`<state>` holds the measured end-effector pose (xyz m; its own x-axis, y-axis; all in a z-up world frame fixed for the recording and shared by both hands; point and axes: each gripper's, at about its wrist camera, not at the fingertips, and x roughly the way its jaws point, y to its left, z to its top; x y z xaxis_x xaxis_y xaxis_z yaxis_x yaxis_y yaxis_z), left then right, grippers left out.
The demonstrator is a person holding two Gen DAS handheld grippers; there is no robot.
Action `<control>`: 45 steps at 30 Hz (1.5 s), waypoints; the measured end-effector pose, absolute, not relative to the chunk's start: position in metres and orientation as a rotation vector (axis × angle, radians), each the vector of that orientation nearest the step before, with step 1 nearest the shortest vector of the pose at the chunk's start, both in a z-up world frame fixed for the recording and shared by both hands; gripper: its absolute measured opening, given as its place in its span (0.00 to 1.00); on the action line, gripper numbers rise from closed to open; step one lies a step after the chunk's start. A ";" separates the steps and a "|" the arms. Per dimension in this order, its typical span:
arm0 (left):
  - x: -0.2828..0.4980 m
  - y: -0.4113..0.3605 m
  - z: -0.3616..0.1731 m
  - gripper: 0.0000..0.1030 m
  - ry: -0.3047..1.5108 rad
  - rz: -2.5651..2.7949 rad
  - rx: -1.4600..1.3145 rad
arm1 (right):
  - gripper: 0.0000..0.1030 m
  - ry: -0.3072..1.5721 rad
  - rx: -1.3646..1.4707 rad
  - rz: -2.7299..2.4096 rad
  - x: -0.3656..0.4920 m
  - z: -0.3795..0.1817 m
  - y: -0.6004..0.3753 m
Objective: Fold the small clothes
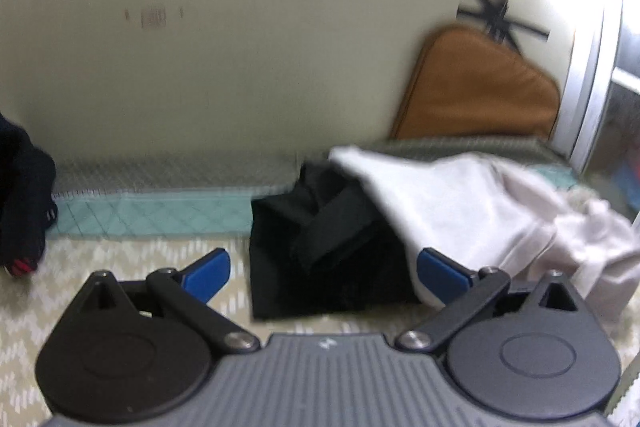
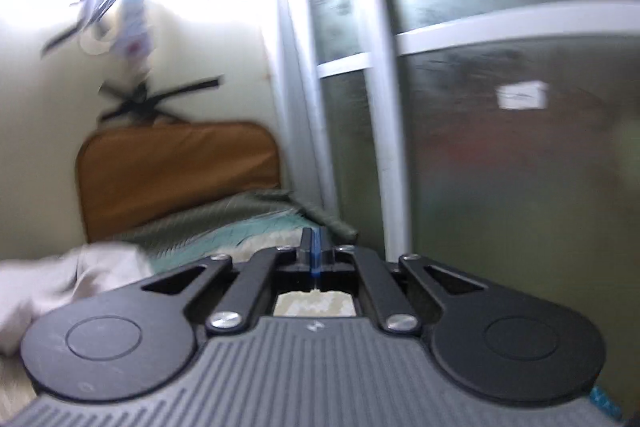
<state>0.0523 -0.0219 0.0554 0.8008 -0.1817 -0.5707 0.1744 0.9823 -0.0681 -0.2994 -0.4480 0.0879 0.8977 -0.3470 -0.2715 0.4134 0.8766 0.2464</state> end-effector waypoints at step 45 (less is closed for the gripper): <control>0.079 -0.108 0.068 1.00 0.480 -0.355 0.381 | 0.04 0.263 0.263 -0.131 -0.263 0.123 -0.451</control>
